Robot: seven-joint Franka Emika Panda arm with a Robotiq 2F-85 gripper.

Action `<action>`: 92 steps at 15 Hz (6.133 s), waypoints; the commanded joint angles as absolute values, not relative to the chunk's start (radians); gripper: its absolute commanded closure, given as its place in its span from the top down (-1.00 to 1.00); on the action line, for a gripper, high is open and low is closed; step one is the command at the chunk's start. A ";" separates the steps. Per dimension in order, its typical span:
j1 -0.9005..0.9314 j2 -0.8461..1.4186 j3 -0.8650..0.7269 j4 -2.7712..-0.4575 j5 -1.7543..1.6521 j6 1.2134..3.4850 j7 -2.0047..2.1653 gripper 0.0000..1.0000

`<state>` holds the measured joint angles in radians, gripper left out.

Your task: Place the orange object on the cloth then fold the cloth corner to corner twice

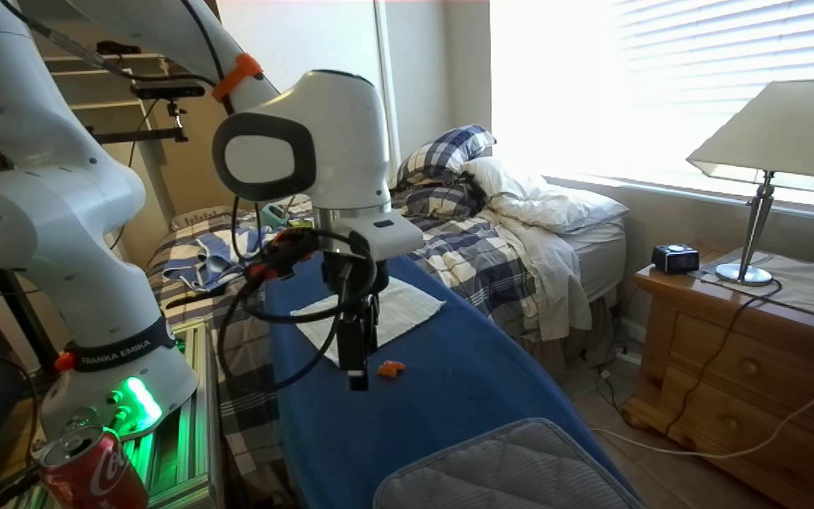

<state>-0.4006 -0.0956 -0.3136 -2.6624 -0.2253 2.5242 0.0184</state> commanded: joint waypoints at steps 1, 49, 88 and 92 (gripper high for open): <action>-0.379 -0.034 -0.321 -2.637 -0.198 2.582 0.012 0.63; -0.232 -0.074 -0.225 -2.631 -0.106 2.619 -0.020 -0.83; -0.051 -0.104 -0.078 -2.739 0.021 2.601 -0.143 1.00; -0.031 -0.076 -0.062 -2.739 0.044 2.616 -0.157 1.00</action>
